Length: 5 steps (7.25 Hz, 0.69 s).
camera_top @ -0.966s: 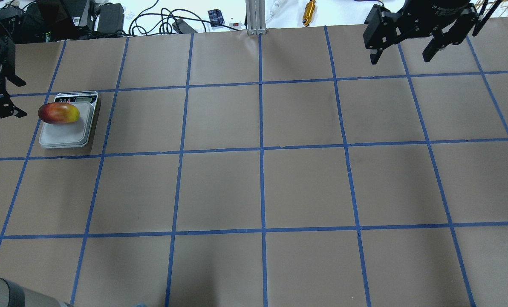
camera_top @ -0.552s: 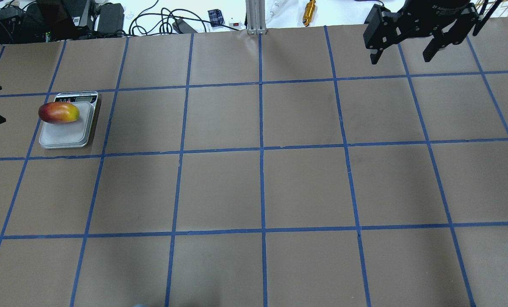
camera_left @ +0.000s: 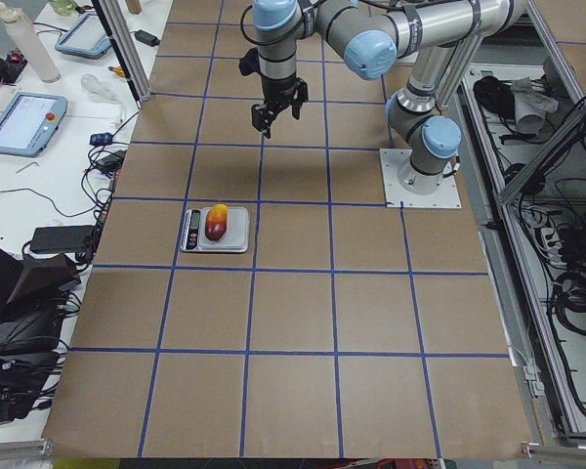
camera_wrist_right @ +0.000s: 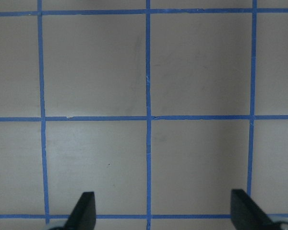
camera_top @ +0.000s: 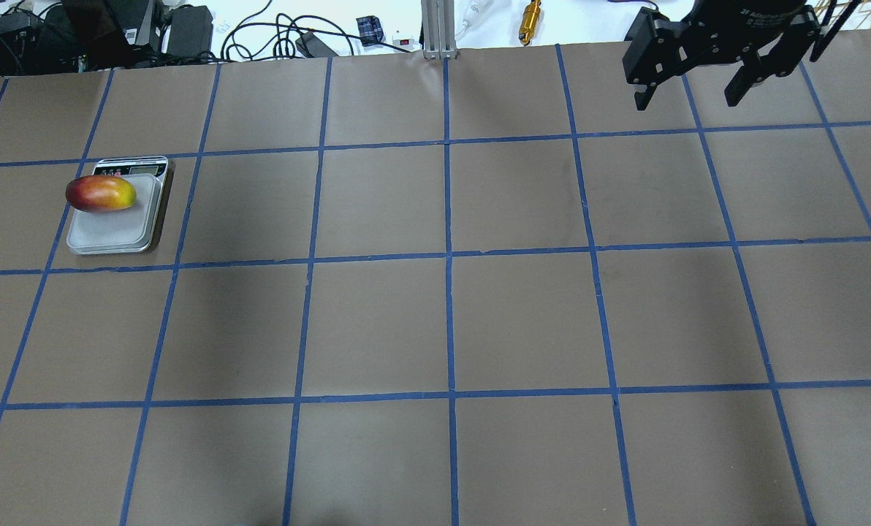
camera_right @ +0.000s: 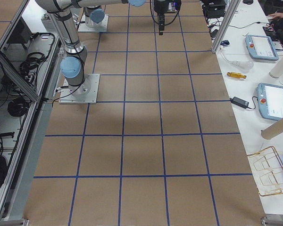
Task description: Weigh mango
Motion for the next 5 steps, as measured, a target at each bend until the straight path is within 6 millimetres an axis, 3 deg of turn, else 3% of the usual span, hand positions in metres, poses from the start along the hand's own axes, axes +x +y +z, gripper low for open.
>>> {"name": "stream_keyframes", "arguments": {
  "k": [3,5],
  "plan": [
    [0.094,-0.097,0.008,-0.027,0.003,-0.286,0.0,0.0,0.0,0.0,0.0,-0.001,0.0,0.0],
    [0.142,-0.134,0.013,-0.025,-0.012,-0.52,0.0,0.0,0.0,0.0,0.0,-0.001,0.0,0.0]
  ]
}}
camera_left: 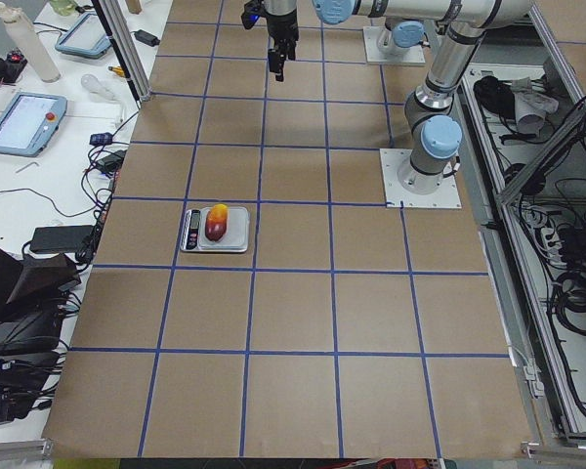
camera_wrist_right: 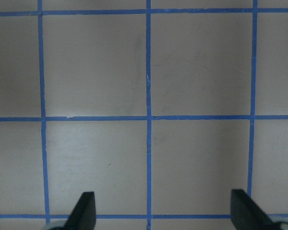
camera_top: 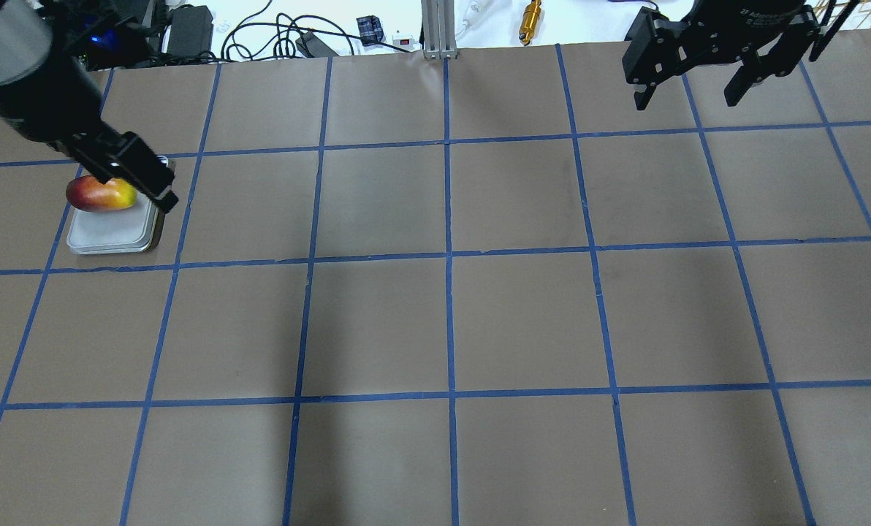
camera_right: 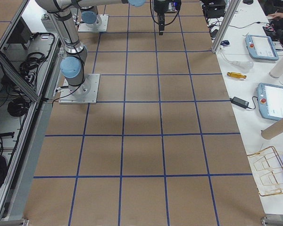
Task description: Weigh mango
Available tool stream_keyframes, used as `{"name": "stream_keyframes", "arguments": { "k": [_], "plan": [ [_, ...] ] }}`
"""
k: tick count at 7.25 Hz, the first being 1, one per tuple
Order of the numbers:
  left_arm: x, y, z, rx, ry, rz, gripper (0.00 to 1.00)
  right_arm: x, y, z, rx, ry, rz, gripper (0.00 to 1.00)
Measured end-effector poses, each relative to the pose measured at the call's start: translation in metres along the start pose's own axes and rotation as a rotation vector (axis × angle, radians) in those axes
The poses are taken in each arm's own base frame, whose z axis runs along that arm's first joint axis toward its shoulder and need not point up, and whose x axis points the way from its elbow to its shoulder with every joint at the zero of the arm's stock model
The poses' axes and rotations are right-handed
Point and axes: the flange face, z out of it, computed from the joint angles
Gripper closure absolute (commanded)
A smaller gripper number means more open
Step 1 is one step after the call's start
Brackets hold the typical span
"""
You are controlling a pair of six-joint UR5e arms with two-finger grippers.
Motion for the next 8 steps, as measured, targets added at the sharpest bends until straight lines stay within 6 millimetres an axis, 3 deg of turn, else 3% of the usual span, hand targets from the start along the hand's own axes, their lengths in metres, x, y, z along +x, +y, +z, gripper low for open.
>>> {"name": "stream_keyframes", "arguments": {
  "k": [2,8],
  "plan": [
    [0.03,-0.007,-0.006,0.065,-0.011,-0.145,0.0,0.0,0.0,0.0,0.0,0.0,0.0,0.0],
    [0.037,-0.015,-0.019,0.157,-0.018,-0.238,0.0,0.0,0.0,0.0,-0.001,0.001,0.0,0.0]
  ]
}}
